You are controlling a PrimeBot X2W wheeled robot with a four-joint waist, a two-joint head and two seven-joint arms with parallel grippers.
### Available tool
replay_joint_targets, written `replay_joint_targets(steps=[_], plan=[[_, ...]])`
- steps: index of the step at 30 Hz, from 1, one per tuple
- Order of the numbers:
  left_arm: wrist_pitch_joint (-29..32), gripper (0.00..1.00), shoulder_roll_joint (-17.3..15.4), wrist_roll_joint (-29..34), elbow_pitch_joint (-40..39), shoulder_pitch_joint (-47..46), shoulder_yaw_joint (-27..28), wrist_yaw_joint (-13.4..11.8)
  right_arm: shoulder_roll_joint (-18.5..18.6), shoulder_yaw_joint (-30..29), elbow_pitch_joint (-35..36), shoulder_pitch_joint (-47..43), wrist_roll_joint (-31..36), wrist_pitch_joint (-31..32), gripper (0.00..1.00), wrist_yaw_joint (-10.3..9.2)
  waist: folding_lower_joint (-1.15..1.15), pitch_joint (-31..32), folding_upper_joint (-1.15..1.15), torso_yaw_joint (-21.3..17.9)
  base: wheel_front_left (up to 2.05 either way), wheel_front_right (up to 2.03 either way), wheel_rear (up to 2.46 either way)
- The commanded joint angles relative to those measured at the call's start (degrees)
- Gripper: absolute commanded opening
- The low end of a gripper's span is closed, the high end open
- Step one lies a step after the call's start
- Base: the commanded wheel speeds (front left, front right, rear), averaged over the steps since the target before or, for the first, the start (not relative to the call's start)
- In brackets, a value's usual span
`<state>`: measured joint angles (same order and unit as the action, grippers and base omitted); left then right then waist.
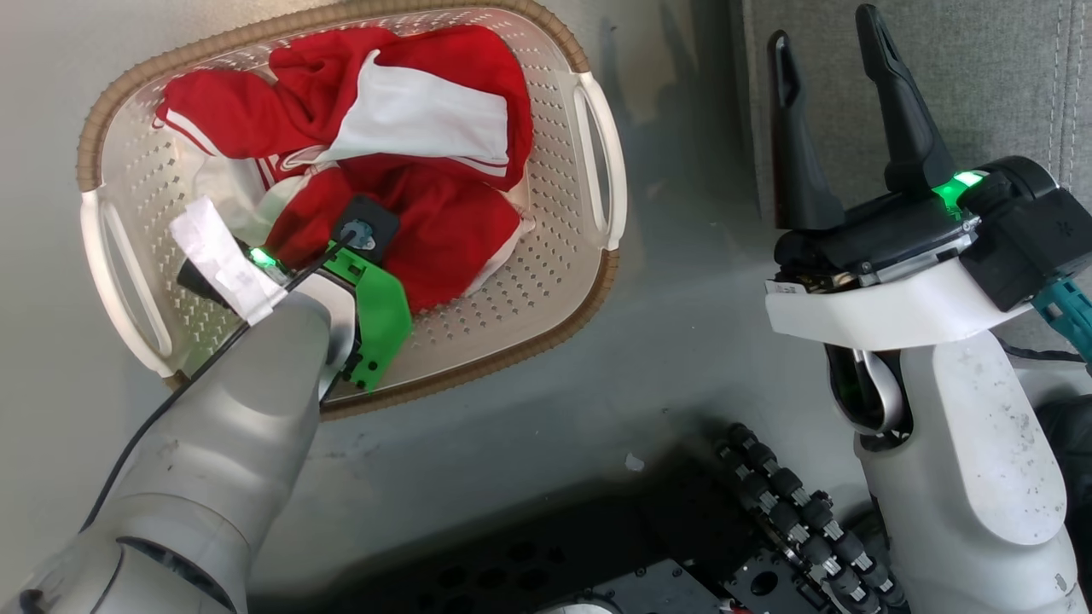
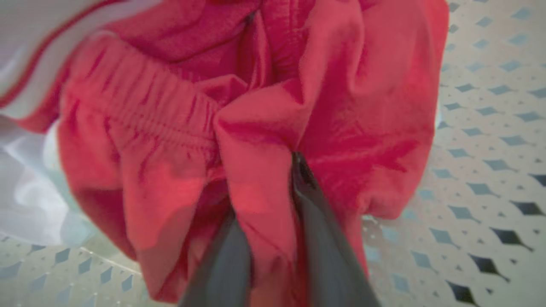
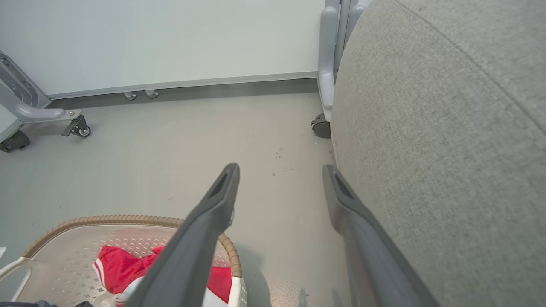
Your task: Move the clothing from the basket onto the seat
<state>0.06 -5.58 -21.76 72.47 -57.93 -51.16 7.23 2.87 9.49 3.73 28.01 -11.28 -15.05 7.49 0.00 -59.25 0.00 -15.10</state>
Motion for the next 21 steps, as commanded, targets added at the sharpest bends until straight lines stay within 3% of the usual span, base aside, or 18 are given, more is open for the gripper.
replay_joint_targets(steps=[1,10,21], plan=[[-0.61,0.0,-0.56,0.23,0.17,-1.27,-0.21,-0.73,0.05,-0.16,0.17,0.63,-0.35,-0.19,1.0,0.0,0.0,0.24,0.0,0.01,0.0,0.0,0.0],[-6.69,0.0,0.41,0.55,-0.39,-0.89,-1.3,-2.26,0.06,-0.41,-0.21,-0.11,0.79,-0.19,1.0,0.0,0.0,4.27,0.0,1.7,0.0,0.0,0.0],[-14.19,0.0,2.33,-3.17,-4.51,3.96,0.45,-1.79,0.1,-1.61,-1.77,-3.18,3.06,-0.19,1.0,0.0,0.0,14.76,0.0,6.68,0.0,0.0,0.0]])
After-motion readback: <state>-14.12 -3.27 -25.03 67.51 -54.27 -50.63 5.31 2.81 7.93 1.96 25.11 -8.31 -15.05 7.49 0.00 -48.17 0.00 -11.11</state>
